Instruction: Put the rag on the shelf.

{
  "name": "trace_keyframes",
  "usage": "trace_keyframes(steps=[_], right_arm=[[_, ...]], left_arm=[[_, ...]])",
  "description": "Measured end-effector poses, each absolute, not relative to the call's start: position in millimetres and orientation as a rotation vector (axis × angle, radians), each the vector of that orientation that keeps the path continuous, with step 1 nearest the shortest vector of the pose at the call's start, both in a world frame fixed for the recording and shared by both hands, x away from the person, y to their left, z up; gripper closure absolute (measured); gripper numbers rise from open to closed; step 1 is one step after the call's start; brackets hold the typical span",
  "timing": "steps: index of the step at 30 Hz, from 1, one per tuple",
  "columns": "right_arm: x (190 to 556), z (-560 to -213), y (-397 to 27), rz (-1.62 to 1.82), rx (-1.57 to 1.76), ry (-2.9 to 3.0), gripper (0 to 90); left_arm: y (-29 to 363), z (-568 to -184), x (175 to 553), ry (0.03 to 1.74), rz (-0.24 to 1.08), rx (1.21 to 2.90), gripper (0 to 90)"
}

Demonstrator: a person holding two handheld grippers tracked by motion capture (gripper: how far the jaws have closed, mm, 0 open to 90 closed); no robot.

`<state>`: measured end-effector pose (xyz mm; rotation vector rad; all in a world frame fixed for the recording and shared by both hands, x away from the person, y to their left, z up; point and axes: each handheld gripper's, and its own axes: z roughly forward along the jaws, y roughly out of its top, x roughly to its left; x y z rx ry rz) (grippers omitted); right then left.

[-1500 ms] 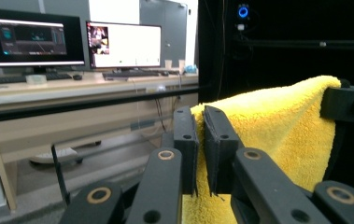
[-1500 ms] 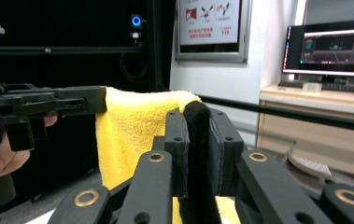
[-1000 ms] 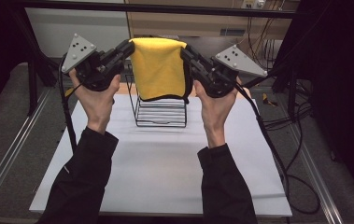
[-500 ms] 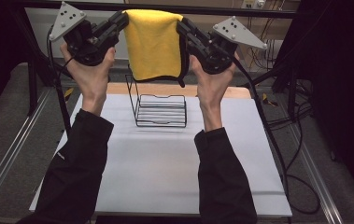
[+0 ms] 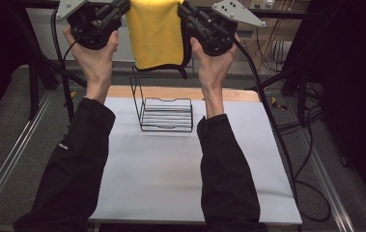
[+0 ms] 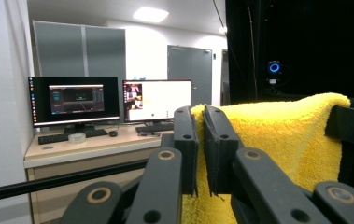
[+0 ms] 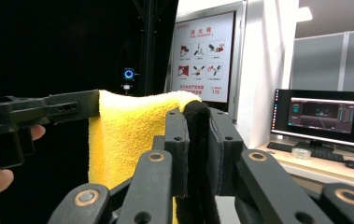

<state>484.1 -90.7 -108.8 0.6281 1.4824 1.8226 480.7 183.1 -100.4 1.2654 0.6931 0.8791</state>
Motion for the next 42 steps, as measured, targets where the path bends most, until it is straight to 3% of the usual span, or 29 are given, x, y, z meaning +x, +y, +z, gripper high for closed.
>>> trace_keyframes(steps=[8, 26, 42], right_arm=[[502.2, -114.7, -86.2, 1.804, 0.651, 1.520, 80.2], [525.9, -172.6, -99.5, 1.726, 0.762, 1.654, 80.1], [545.2, -139.5, -98.1, 1.805, 0.707, 1.569, 80.1]], left_arm=[[186.9, -112.4, 497.7, 0.726, 0.862, 1.280, 83.8], [180.0, -160.3, 523.4, 0.753, 0.827, 1.400, 83.7], [186.4, -126.2, 526.9, 0.720, 0.835, 1.328, 83.8]])
